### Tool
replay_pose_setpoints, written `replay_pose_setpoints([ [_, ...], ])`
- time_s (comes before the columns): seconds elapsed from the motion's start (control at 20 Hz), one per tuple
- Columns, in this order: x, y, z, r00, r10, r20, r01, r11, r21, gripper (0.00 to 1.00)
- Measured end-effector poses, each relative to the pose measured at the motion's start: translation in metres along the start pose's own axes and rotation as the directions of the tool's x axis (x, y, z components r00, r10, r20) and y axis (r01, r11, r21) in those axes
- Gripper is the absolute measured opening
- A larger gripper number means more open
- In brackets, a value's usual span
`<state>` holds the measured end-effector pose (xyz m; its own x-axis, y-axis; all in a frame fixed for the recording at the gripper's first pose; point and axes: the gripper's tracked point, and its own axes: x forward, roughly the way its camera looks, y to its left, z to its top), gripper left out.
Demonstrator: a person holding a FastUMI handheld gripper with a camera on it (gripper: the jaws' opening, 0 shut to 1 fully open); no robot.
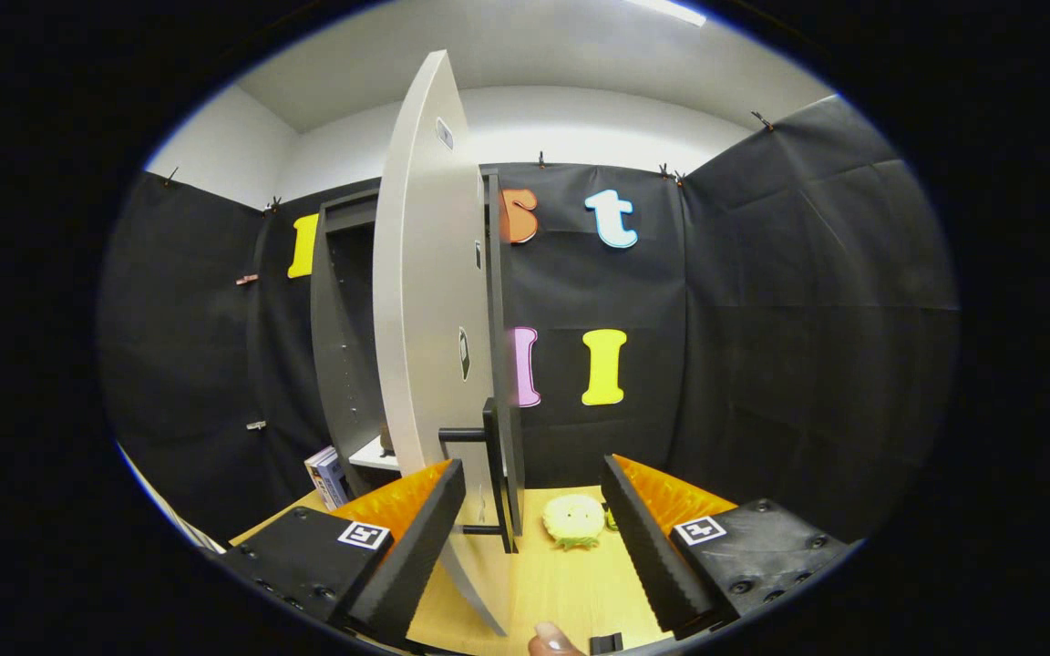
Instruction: Open the shoe cabinet door, grab the shoes and put them into the shoe cabinet, then close the shoe cabinet door.
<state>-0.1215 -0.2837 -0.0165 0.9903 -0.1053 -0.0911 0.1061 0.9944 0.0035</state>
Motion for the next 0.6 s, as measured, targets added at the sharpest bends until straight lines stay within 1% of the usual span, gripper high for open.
replay_pose_setpoints([
  [0.15,0.002,0.012,-0.001,1.000,0.001,0.016,0.000,1.000,-0.021,0.98],
  [0.3,0.003,0.037,-0.004,0.999,0.038,0.012,-0.038,0.999,-0.016,0.98],
  [0.45,0.013,0.054,-0.016,0.999,0.036,-0.026,-0.036,0.999,-0.006,0.98],
  [0.6,0.019,0.087,-0.018,0.998,0.066,-0.018,-0.066,0.998,0.005,0.95],
])
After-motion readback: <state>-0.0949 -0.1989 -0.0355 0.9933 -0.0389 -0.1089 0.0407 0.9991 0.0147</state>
